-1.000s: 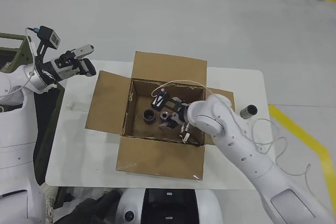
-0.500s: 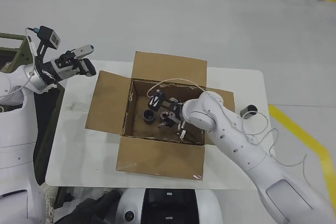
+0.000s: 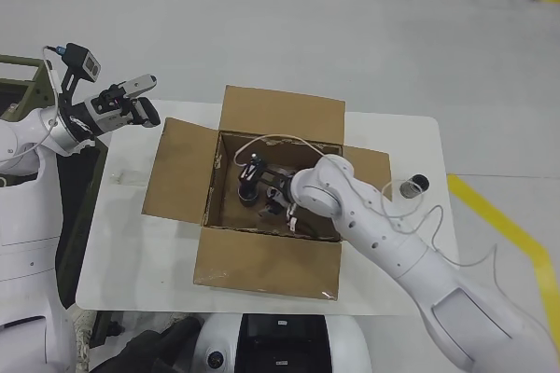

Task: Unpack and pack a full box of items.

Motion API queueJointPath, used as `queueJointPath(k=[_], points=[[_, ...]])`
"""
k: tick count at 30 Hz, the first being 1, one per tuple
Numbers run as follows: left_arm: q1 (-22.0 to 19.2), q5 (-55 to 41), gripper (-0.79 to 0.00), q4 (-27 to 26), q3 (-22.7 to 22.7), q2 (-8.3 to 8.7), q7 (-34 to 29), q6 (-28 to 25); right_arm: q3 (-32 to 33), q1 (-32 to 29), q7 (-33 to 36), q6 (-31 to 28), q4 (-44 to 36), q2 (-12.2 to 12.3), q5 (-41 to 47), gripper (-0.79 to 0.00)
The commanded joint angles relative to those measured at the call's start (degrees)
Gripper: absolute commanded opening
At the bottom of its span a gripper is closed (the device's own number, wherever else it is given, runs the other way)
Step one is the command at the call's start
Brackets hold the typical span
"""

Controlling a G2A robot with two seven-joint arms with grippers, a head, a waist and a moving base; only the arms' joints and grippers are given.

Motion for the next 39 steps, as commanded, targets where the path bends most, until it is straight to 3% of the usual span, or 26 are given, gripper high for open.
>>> queueJointPath(k=[1,13,17,27,31,39], points=[[0.00,0.00,0.000,0.00,0.00,0.00,0.00,0.00,-0.17,0.42,-0.03,0.31,0.91,-0.29,0.22,-0.031],[0.00,0.00,0.000,0.00,0.00,0.00,0.00,0.00,-1.76,2.77,1.34,1.58,5.54,-2.08,0.49,-0.071],[0.00,0.00,0.000,0.00,0.00,0.00,0.00,0.00,-2.10,3.25,1.64,1.48,6.67,-2.56,0.62,-0.160],[0.00,0.00,0.000,0.00,0.00,0.00,0.00,0.00,-2.44,3.94,1.68,1.33,8.36,-3.46,0.50,-0.637],[0.00,0.00,0.000,0.00,0.00,0.00,0.00,0.00,-2.19,3.89,1.87,1.78,8.43,-3.68,0.74,-0.785],[0.00,0.00,0.000,0.00,0.00,0.00,0.00,0.00,-0.75,3.12,2.15,2.58,6.76,-3.52,0.83,-0.785]])
